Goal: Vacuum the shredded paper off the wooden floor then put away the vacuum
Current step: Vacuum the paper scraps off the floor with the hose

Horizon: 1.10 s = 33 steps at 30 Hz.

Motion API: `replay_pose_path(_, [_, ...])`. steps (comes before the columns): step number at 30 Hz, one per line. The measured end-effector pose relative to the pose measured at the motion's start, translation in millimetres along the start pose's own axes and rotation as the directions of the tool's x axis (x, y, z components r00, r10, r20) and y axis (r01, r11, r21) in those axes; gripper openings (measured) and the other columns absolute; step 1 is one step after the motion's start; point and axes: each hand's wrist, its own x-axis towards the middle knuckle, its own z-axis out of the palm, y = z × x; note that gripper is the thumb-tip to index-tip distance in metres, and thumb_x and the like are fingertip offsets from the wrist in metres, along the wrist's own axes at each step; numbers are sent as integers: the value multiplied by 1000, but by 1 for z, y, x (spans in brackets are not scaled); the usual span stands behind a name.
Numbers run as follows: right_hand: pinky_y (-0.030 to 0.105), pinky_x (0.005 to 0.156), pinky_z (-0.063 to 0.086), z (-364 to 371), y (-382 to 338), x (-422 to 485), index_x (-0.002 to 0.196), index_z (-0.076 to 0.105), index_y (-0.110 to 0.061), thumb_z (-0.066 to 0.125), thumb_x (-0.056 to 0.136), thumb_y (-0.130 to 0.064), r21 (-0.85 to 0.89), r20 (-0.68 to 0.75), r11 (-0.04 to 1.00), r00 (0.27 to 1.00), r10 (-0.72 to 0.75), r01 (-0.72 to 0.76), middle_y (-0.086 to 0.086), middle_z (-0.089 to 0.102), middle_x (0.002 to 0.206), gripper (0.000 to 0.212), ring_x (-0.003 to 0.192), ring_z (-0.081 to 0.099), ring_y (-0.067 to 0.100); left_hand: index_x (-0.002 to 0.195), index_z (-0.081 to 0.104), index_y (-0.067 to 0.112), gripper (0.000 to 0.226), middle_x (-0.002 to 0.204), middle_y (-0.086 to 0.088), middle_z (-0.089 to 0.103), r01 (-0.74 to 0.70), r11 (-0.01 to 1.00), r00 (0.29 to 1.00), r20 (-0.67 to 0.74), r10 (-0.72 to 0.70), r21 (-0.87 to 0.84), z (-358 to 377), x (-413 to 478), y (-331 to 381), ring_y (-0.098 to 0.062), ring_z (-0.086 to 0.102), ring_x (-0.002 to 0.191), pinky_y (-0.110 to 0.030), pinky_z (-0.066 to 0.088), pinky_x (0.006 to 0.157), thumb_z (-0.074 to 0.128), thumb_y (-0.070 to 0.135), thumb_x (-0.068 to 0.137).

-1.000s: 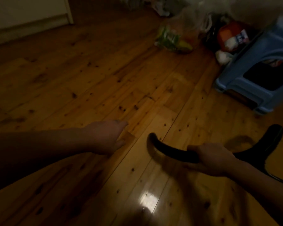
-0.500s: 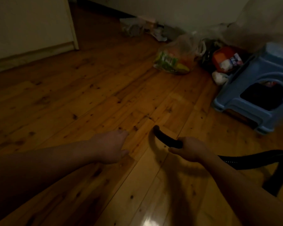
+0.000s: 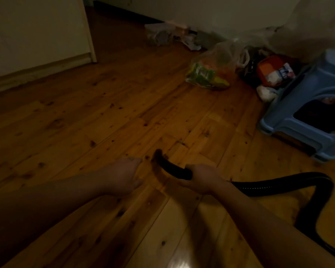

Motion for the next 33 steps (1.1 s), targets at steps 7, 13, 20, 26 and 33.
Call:
replay_pose_path(7, [28, 59, 40, 11, 9, -20, 109, 50, -27, 47, 90, -65, -126, -52, 992, 998, 23, -29, -6, 56, 85, 43, 75, 55, 14, 154, 11, 24, 75, 159, -3, 21, -153, 978, 988, -37, 149, -139, 11, 33, 30, -21, 26, 144, -34, 28, 113, 54, 41, 95])
replay_pose_path(13, [29, 63, 45, 10, 46, -32, 114, 52, -28, 47, 89, -67, -93, -69, 984, 987, 143, -149, -5, 59, 91, 47, 80, 57, 16, 146, 36, 23, 55, 142, 0, 48, -203, 965, 977, -100, 188, -166, 16, 61, 58, -19, 47, 130, -38, 41, 106, 53, 39, 96])
replay_pose_path(20, [28, 62, 52, 12, 106, -64, 111, 55, -25, 51, 90, -63, 14, -105, 907, 902, 419, -420, -5, 60, 85, 43, 74, 60, 12, 75, 71, 16, 41, 54, 4, 57, -206, 975, 965, -182, 189, -80, 14, 81, 97, -5, 45, 43, -20, 31, 45, 50, 45, 96])
replay_pose_path(26, [20, 50, 40, 17, 137, -78, 111, 56, -26, 53, 89, -61, 103, -132, 842, 831, 540, -530, -7, 59, 78, 42, 66, 57, 8, 78, 70, 10, 43, 62, 1, 57, -235, 967, 955, -206, 212, -95, 25, 92, 116, -11, 49, 53, -23, 33, 49, 50, 43, 96])
replay_pose_path(33, [21, 54, 40, 14, 124, -64, 114, 56, -29, 51, 88, -66, 113, -107, 904, 900, 423, -412, -7, 60, 80, 46, 66, 56, 7, 128, 55, 20, 39, 130, 2, 59, -234, 959, 960, -196, 202, -158, 24, 91, 105, -15, 55, 117, -28, 45, 92, 52, 42, 96])
